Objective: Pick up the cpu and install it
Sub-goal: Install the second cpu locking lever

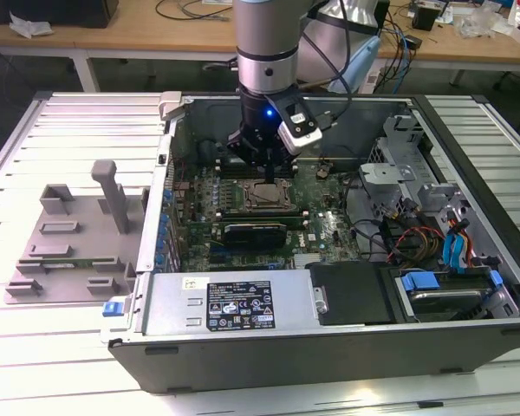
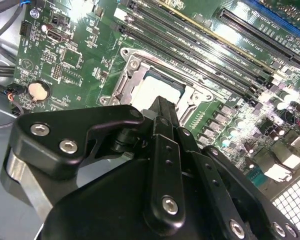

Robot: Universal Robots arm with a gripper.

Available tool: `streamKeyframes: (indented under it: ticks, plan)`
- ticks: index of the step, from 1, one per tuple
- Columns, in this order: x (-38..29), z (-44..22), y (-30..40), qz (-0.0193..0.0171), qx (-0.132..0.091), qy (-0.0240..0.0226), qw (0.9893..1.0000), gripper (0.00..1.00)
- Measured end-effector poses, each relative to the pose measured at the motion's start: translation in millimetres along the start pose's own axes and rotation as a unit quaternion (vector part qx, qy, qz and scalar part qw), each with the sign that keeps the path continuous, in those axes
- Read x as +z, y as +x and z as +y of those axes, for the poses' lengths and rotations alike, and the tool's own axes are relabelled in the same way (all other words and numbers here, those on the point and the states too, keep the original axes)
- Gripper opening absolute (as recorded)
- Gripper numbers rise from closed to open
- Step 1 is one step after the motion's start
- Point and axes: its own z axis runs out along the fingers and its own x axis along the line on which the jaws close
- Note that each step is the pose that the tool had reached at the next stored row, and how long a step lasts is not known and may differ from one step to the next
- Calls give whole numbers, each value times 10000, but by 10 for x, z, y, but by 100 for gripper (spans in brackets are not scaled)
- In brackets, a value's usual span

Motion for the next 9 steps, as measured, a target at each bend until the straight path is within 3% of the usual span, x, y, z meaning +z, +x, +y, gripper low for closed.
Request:
streamKeyframes:
  ticks: [6, 9]
  plan:
    - [6, -238, -11, 1, 0, 4, 10000, 11]
    - [9, -269, -12, 6, 0, 4, 10000, 11]
